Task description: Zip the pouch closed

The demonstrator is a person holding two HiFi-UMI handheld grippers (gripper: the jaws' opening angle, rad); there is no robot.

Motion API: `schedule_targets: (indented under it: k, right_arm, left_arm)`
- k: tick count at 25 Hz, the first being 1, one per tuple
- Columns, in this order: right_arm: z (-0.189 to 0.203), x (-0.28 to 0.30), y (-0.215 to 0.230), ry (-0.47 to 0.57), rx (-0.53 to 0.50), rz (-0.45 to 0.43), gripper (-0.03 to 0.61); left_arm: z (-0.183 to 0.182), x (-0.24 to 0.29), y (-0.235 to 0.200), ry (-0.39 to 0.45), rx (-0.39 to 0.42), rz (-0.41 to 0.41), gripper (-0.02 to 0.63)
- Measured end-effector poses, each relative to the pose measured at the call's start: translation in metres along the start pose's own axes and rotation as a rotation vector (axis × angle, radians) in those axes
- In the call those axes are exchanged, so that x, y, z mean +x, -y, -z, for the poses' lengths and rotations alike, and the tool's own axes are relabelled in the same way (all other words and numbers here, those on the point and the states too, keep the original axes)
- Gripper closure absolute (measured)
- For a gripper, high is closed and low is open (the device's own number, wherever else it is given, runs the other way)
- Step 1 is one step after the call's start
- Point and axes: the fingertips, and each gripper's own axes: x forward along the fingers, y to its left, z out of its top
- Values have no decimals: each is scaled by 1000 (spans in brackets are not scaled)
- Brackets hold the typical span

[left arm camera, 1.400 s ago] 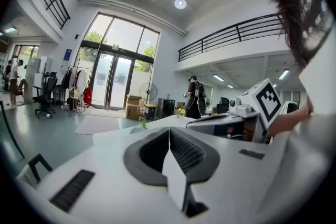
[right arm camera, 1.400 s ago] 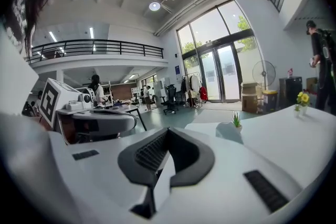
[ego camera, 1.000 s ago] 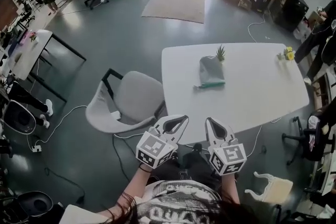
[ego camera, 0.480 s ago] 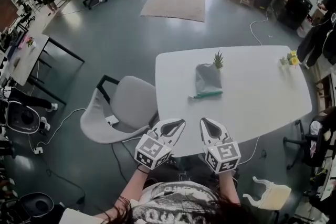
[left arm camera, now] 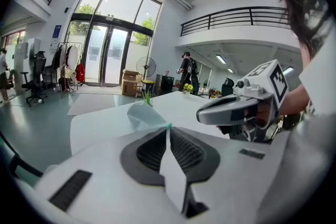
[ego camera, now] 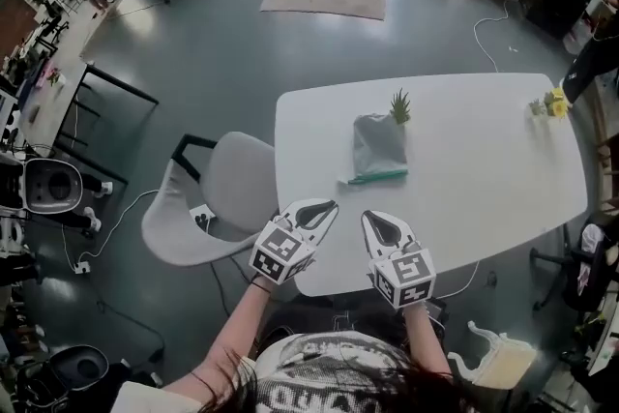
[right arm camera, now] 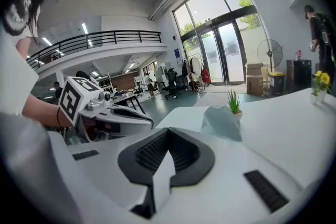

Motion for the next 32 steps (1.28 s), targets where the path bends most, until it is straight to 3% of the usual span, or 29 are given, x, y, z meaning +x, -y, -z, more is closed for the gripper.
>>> schedule_targets:
  k: [9, 11, 12, 24, 30, 32]
  right_arm:
    - [26, 34, 34, -64, -7, -44, 580]
    - [28, 40, 40, -74, -2, -48, 580]
    - [28, 41, 42, -78, 1, -50, 581]
    - [45, 44, 47, -142, 13, -75, 581]
    - [50, 45, 45, -163, 10, -84, 581]
    - [52, 44, 47, -168, 13, -84, 581]
  left_arm:
    - [34, 50, -35, -149, 47, -7, 592]
    - [38, 59, -40, -180, 65, 13, 530]
    - [41, 63, -43, -200, 86, 22, 498]
    - [86, 102, -65, -483, 451, 122, 497]
    - [97, 115, -62, -554, 519, 159, 500]
    - [97, 118, -61, -565, 534, 161, 531]
